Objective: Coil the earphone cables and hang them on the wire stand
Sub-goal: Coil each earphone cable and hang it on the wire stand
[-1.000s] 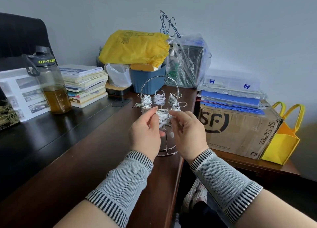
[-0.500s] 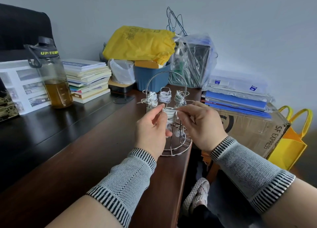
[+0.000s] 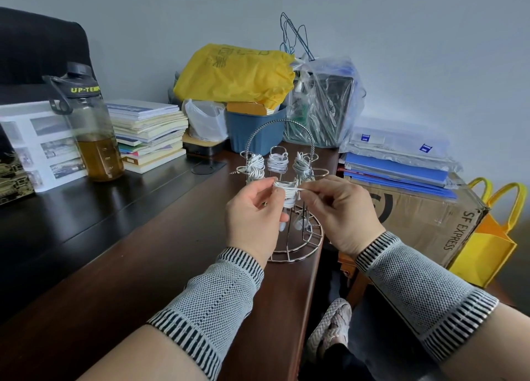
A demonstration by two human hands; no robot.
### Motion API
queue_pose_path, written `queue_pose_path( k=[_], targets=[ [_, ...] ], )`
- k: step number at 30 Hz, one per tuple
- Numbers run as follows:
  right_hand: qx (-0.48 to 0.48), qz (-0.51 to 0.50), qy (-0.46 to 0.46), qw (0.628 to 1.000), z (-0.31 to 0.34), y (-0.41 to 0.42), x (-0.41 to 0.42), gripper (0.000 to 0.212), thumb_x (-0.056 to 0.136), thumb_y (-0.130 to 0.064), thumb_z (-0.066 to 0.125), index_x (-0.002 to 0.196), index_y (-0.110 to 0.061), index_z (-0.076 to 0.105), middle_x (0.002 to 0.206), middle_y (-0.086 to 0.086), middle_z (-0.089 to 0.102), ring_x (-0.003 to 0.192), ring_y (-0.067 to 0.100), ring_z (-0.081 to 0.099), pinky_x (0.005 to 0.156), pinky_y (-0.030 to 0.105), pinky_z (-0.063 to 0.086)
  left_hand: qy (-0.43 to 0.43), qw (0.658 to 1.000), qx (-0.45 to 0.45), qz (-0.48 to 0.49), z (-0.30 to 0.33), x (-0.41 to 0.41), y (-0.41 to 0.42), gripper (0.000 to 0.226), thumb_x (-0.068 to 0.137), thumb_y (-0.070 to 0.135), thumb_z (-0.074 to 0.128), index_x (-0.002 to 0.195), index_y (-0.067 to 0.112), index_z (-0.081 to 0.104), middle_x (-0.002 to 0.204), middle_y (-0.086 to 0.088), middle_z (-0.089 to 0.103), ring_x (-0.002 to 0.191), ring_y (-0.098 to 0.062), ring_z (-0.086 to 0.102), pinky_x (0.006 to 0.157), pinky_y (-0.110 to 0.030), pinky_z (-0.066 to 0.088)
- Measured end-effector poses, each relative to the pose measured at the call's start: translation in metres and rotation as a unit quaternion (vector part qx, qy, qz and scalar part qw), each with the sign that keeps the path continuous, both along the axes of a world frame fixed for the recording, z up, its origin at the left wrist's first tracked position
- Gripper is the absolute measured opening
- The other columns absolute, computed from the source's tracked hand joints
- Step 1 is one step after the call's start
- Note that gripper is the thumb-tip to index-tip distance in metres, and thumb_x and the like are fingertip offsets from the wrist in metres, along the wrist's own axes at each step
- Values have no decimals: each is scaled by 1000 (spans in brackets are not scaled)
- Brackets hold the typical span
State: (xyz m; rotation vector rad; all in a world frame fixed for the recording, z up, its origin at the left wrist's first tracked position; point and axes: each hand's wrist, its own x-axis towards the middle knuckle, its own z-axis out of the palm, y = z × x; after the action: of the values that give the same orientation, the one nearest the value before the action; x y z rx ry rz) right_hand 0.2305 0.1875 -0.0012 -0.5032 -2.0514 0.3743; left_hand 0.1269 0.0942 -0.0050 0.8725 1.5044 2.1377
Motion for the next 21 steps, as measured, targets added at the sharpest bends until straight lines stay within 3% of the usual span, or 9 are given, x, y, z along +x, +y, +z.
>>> queue_pose_path(
  k=[4,7,11,14,16,19,21],
  targets=[
    [-61,20,6,998,-3,-2,5,9,87,-16,69,92,-15,76,80,-7,70,72,3,63,66,9,45,-7,1000,-2,-4,0,0,0,15,92,6,63,104,14,66,87,2,70,45,-1,56,47,-14,49],
    [-120,30,24,992,1,-6,8,10,87,-15,69,93,-14,76,77,-13,70,69,-2,64,66,11,50,-2,1000,0,-8,0,2,-1,13,92,6,63,97,18,65,83,4,70,44,0,55,47,-14,49],
    [-202,52,37,977,7,-8,13,7,86,-12,69,82,-15,74,59,-10,66,50,-2,57,51,10,44,-4,1000,7,-18,2,4,-2,16,90,3,64,89,19,63,81,2,68,42,-1,53,45,-14,48],
    [-327,82,66,939,6,-7,18,11,87,-9,67,78,-7,73,55,3,61,41,10,43,41,21,35,-7,1000,9,-16,3,3,-2,12,90,5,66,88,17,64,81,2,68,42,-1,53,44,-13,47],
    [-414,98,63,903,4,-3,26,14,88,-10,65,77,-4,72,54,9,53,41,14,34,42,23,27,-10,1000,7,-4,2,1,-2,10,89,7,67,89,17,65,81,3,69,43,-1,54,45,-14,47],
    [-460,58,6,886,13,7,45,15,84,-14,67,76,-2,70,56,9,47,44,14,30,42,24,25,-11,1000,6,11,0,-3,1,12,88,9,69,87,20,66,80,4,70,45,-1,54,48,-15,49],
    [-412,-24,-42,910,30,11,55,18,79,-19,72,75,-3,69,56,4,49,45,12,36,43,25,32,-14,1000,7,17,-1,-3,4,13,87,9,70,85,21,66,79,3,70,45,-1,55,48,-16,49]
  ],
)
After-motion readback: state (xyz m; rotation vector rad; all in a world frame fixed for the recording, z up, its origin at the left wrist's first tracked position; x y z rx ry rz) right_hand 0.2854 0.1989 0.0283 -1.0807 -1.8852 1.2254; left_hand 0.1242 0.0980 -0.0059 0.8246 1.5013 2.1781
